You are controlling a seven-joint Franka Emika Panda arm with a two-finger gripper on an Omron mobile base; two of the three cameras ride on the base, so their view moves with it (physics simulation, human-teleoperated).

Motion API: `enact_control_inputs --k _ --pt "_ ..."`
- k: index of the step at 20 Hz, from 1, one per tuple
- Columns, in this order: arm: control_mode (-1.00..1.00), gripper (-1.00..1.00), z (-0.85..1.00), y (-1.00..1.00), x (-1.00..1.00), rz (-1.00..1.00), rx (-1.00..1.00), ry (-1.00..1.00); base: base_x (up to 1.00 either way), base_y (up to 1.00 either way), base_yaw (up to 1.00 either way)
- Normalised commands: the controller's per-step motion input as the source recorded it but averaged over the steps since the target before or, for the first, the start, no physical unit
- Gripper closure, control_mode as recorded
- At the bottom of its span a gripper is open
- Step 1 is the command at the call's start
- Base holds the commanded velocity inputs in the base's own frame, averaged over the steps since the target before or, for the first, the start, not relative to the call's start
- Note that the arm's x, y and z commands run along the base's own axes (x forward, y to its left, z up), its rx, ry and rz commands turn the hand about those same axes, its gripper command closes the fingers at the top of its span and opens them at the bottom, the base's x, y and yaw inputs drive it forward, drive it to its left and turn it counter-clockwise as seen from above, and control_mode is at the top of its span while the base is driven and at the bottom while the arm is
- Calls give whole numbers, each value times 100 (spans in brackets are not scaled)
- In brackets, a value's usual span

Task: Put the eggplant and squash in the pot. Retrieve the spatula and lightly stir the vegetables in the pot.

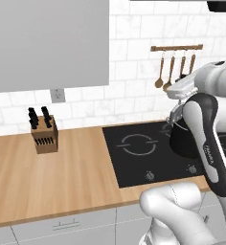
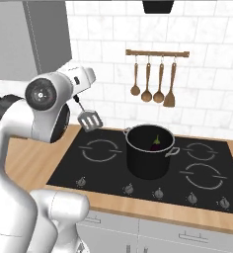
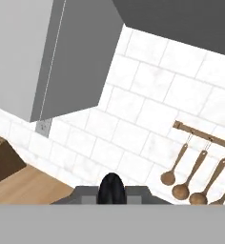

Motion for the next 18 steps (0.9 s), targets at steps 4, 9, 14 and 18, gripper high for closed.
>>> enact_control_inputs --k 4,9,14,18 --pt "-100 100 0 -38 24 -13 12 0 0 0 0" --pt "100 100 0 -18 0 -9 3 0 0 -6 -2" --pt "100 100 0 0 0 0 0 0 0 -76 -9" --pt "100 100 0 0 0 0 0 0 2 -100 -2"
